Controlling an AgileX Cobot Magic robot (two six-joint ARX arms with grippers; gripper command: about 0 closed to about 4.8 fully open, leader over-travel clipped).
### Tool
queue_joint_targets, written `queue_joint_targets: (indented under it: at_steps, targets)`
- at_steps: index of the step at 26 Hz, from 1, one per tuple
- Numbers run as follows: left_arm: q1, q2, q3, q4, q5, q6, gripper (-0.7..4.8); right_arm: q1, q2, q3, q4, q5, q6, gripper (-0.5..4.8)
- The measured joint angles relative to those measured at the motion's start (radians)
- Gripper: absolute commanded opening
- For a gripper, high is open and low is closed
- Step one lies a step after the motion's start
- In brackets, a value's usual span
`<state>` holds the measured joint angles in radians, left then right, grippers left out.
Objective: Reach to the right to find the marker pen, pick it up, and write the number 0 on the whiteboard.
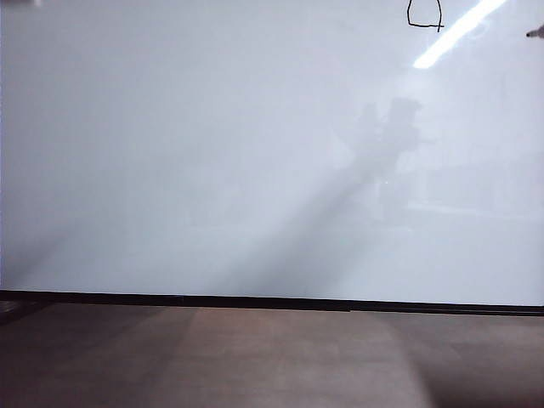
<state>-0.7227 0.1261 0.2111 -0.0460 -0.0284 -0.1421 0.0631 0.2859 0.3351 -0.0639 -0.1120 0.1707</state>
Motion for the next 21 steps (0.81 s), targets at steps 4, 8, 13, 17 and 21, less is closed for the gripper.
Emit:
queue_joint_targets:
  at_steps: [4,8,13,17,21]
  targets:
    - [0.0,-0.002,-0.108,0.074,0.001,-0.038,-0.06,0.054,-0.002,-0.063,0.006,0.045,0.001,-0.02]
    - [0.0,0.0,-0.175,0.072,0.001,-0.051,-0.06,0.108,-0.003,-0.137,0.048,0.08,0.001,-0.02]
    - [0.0,0.0,-0.203,0.069,0.001,-0.054,-0.06,0.173,-0.011,-0.198,0.076,0.128,-0.009,-0.02]
    - [0.0,0.0,-0.203,-0.001,0.002,-0.056,-0.02,0.185,-0.018,-0.248,0.1,0.113,-0.014,-0.02]
    - [-0.001,0.0,-0.203,-0.015,0.01,-0.058,-0.02,0.192,-0.018,-0.28,0.178,0.061,-0.014,-0.02]
